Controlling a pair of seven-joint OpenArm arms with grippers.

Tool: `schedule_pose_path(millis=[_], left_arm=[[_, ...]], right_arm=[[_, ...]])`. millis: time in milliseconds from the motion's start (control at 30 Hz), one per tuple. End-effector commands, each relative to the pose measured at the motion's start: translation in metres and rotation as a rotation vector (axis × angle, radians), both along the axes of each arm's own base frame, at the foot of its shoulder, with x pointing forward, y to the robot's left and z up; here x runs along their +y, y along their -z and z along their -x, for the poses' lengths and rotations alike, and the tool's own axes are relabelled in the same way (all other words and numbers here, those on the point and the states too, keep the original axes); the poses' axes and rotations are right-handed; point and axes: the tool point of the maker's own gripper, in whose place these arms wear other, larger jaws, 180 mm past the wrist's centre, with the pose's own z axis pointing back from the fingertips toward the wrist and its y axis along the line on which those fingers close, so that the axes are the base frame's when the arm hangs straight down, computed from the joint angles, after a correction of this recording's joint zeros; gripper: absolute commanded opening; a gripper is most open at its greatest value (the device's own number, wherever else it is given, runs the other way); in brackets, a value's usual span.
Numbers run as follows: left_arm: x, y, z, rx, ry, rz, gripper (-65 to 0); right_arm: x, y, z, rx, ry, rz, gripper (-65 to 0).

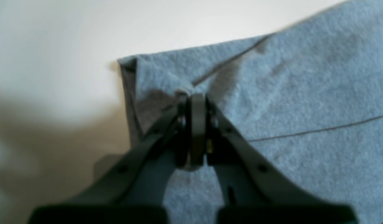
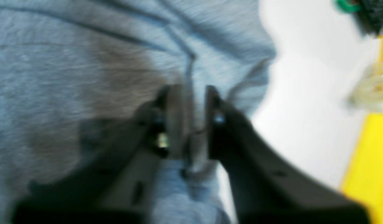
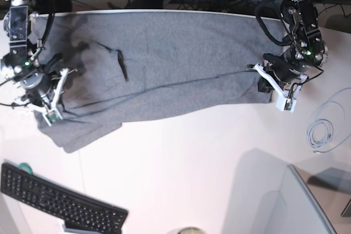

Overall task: Layout the t-shirt on the table in an organized manner, then fold the t-shirt properly
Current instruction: 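Release the folded hem and raise both grippers off the shirt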

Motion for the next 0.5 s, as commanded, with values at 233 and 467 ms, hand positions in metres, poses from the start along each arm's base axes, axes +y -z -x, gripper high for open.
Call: schedule_pose_path(millis=[233, 467], left_arm=[[0.004, -0.007, -0.001, -0.029, 0.002, -0.007, -65.0], [0.003, -0.004, 0.002, -0.041, -0.003, 0.002, -65.0]], right_arm=[[-0.031, 0.023, -0.001, 0.06, 0.087, 0.002, -64.2], [-0.085, 0.036, -0.007, 0.119, 0.204, 0.035, -64.2]])
